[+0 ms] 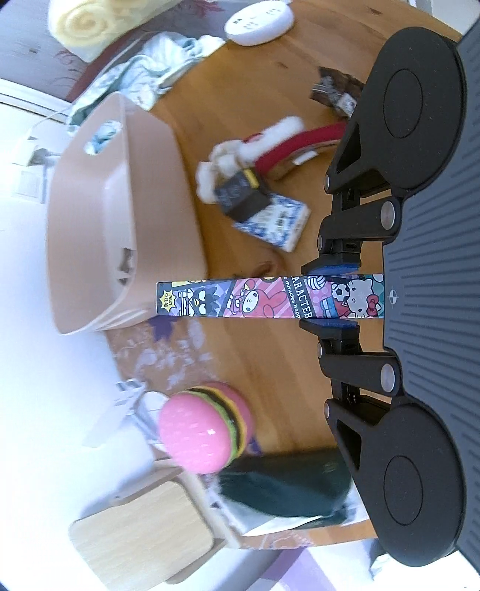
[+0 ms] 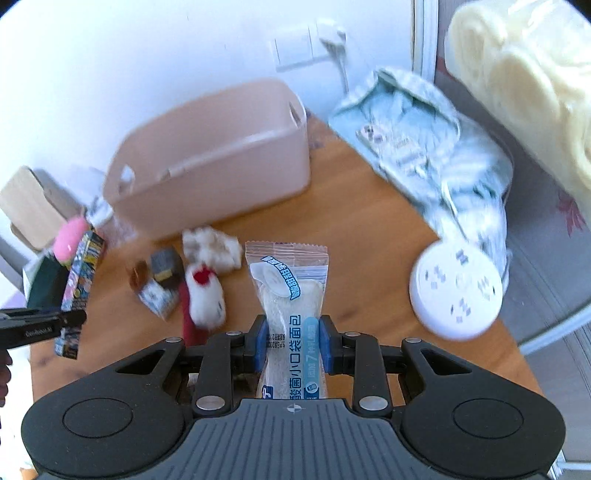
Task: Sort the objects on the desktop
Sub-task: 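Carry the pencil box and bread bag with both tools over the basket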
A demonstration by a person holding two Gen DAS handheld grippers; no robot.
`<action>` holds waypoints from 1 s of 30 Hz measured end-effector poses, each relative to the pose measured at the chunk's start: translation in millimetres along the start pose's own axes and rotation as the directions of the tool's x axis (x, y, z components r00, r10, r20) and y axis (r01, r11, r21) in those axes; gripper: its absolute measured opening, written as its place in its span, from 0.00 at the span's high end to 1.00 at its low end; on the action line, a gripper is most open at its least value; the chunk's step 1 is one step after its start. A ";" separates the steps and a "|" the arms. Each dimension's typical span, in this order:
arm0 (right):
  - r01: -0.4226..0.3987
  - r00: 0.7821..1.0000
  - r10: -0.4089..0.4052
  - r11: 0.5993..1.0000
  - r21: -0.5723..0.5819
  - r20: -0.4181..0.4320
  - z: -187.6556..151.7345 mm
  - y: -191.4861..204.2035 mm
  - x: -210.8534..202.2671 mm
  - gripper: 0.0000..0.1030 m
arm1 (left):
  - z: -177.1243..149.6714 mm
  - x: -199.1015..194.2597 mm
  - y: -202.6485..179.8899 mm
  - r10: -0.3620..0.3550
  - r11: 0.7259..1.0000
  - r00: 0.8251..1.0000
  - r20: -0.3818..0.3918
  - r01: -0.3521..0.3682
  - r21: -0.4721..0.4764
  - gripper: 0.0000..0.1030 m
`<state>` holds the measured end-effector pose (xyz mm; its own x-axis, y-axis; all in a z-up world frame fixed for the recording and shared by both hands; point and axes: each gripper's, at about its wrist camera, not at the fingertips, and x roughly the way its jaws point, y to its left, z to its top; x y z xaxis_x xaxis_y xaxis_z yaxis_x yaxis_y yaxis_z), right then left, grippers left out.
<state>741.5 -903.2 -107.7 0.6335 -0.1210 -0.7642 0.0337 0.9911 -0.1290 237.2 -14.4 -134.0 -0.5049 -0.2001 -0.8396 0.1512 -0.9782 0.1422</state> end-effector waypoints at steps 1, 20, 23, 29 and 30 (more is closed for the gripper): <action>-0.004 1.000 0.004 1.000 0.001 0.010 4.0 0.2 -1.4 0.75 | 3.4 -2.3 -0.2 -0.004 1.000 1.000 0.011 0.004 0.010 0.78; -0.043 0.979 0.055 0.997 -0.062 0.195 92.7 10.5 -13.9 0.75 | 93.9 -19.4 -23.8 -0.073 0.990 0.980 0.182 0.050 0.130 0.78; -0.038 0.973 0.055 0.996 -0.080 0.223 106.4 13.7 -10.8 0.75 | 107.9 -16.8 -30.7 -0.081 0.986 0.976 0.201 0.050 0.157 0.78; -0.055 0.965 0.078 0.994 -0.099 0.249 136.1 20.9 6.4 0.75 | 136.3 -4.3 -44.7 -0.103 0.980 0.969 0.223 0.060 0.192 0.78; -0.057 0.964 0.082 0.993 -0.104 0.253 140.9 23.1 10.0 0.75 | 140.6 -1.8 -47.2 -0.104 0.979 0.968 0.226 0.059 0.197 0.78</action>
<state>857.5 -873.7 -29.2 0.8092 -0.0209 -0.5872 -0.0832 0.9852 -0.1498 111.5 24.4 -65.5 -0.6972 -0.1043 -0.7092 -0.0491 -0.9801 0.1924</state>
